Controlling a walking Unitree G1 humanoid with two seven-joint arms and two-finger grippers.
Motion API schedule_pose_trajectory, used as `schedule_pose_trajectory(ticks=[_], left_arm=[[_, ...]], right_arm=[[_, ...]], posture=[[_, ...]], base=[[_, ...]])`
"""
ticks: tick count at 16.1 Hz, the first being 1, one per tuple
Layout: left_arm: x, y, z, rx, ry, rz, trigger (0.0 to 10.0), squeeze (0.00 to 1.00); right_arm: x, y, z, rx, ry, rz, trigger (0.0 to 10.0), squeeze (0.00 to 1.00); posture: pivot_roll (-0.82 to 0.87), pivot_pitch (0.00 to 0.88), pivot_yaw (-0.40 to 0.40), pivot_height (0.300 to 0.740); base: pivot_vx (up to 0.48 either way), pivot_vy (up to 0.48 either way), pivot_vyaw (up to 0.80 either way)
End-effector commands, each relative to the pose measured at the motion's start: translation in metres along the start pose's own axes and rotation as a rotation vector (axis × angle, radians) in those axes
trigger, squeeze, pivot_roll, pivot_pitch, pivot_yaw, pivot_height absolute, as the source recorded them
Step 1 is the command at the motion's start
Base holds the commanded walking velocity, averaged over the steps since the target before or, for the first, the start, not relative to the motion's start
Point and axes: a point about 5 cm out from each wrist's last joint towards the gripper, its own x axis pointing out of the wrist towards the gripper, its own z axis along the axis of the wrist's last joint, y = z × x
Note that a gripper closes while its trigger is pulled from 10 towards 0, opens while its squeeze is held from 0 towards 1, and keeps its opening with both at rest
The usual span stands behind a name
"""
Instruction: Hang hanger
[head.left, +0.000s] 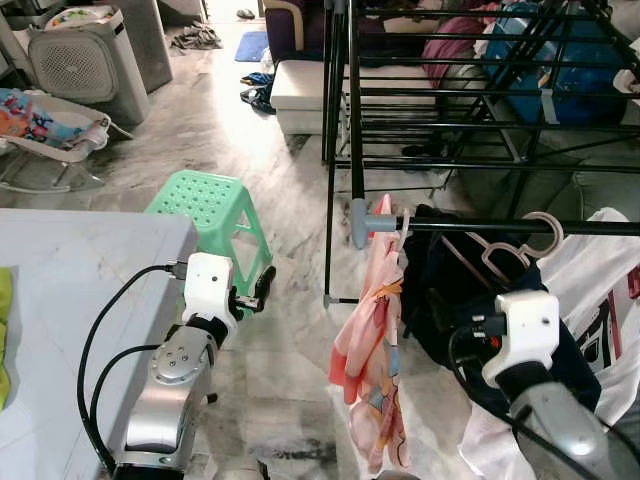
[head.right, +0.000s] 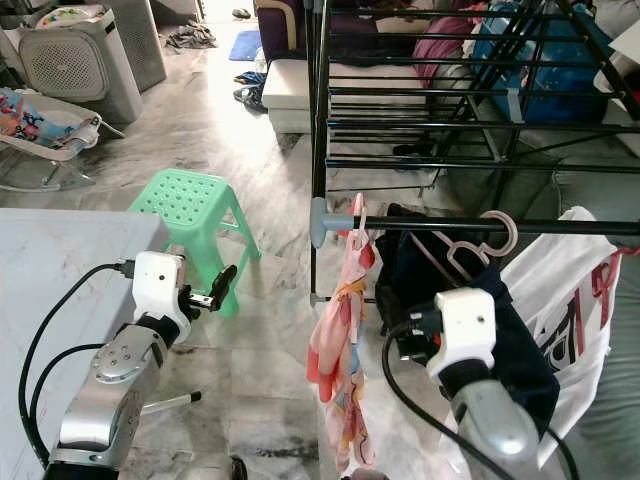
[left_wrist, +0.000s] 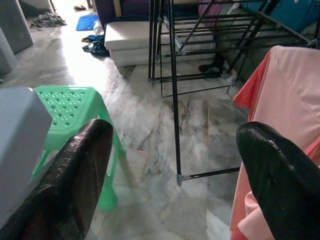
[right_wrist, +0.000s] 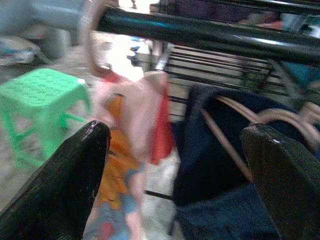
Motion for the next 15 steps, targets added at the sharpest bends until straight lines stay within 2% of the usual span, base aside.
schedule_pose_trajectory(ticks=[1,3,5,6,8,11,15], left_arm=[[-0.002,0.0,0.005,0.009,-0.029,-0.003,10.0,0.0],[0.0,-0.004,0.006,0.014,-0.03,-0.016,10.0,0.0],[0.002,-0.005,0.006,0.027,-0.027,-0.027,10.0,0.0],[0.003,-0.005,0.006,0.027,-0.027,-0.03,10.0,0.0],[0.003,-0.004,0.006,0.028,-0.028,-0.033,10.0,0.0],[0.004,-0.006,0.005,0.031,-0.026,-0.046,10.0,0.0],[0.005,-0.008,0.005,0.025,-0.02,-0.058,10.0,0.0]], right_arm=[[0.0,-0.002,0.001,-0.021,-0.016,-0.034,10.0,0.0],[0.0,-0.001,0.003,-0.037,-0.033,-0.046,10.0,0.0],[0.002,-0.004,0.008,-0.106,-0.063,-0.094,10.0,0.0],[0.003,-0.012,0.013,-0.193,-0.085,-0.153,10.0,0.0],[0.003,-0.027,0.017,-0.302,-0.095,-0.259,10.0,0.0],[-0.008,-0.042,0.013,-0.392,-0.056,-0.38,10.0,0.0],[-0.009,-0.026,-0.002,-0.336,-0.017,-0.311,10.0,0.0]], posture=[[-0.04,0.014,0.021,0.74],[-0.04,0.012,0.03,0.74],[-0.04,0.008,0.031,0.74],[-0.04,0.005,0.033,0.74],[-0.04,0.003,0.033,0.74],[-0.04,0.0,0.034,0.74],[-0.05,0.011,0.034,0.74]], base=[[0.0,0.0,0.0],[0.0,0.0,0.0],[0.0,0.0,0.0],[0.0,0.0,0.0],[0.0,0.0,0.0],[0.0,0.0,0.0],[-0.142,0.0,0.0]])
